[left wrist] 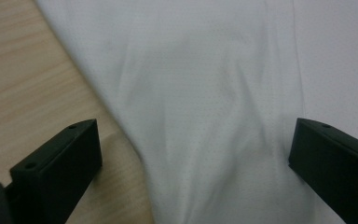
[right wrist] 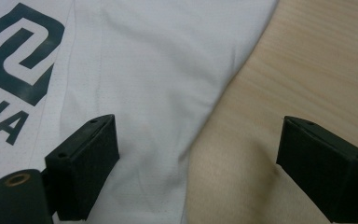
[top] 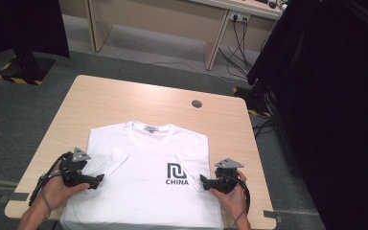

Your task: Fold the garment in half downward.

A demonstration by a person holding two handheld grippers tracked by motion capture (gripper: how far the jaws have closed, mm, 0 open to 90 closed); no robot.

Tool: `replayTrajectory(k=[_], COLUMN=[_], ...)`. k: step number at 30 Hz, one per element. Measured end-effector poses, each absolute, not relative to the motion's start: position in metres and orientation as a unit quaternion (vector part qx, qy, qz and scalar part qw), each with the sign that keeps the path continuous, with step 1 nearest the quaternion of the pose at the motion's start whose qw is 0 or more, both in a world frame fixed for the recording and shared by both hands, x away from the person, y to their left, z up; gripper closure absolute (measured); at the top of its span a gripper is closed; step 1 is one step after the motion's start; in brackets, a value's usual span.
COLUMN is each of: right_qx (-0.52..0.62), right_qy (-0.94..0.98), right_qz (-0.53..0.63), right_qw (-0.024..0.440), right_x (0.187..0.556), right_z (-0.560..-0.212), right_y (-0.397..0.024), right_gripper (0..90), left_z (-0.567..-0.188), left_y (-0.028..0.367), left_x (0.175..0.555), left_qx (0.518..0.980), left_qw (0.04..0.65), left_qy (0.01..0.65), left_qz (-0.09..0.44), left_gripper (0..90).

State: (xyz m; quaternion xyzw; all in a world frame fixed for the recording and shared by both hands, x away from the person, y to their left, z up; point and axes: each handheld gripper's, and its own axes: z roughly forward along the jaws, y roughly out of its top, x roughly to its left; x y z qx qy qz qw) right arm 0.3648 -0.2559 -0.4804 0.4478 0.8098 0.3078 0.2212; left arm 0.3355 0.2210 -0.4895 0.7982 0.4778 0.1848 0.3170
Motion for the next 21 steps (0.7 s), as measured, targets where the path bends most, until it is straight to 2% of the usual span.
replayTrajectory(k=[11,21], right_qx=[0.462,0.453], right_qy=[0.802,0.802], right_qz=[0.32,0.334], right_qw=[0.203,0.2], right_x=[0.337,0.343], right_z=[-0.484,-0.477], right_y=[-0.269,-0.272], right_gripper=[12.6,11.4], left_z=[-0.486,-0.491], left_y=[0.216,0.219], left_x=[0.321,0.33], left_qx=[0.821,0.804], left_qw=[0.296,0.346], left_qy=[0.461,0.454], left_qz=[0.161,0.168], left_gripper=[0.3,0.3])
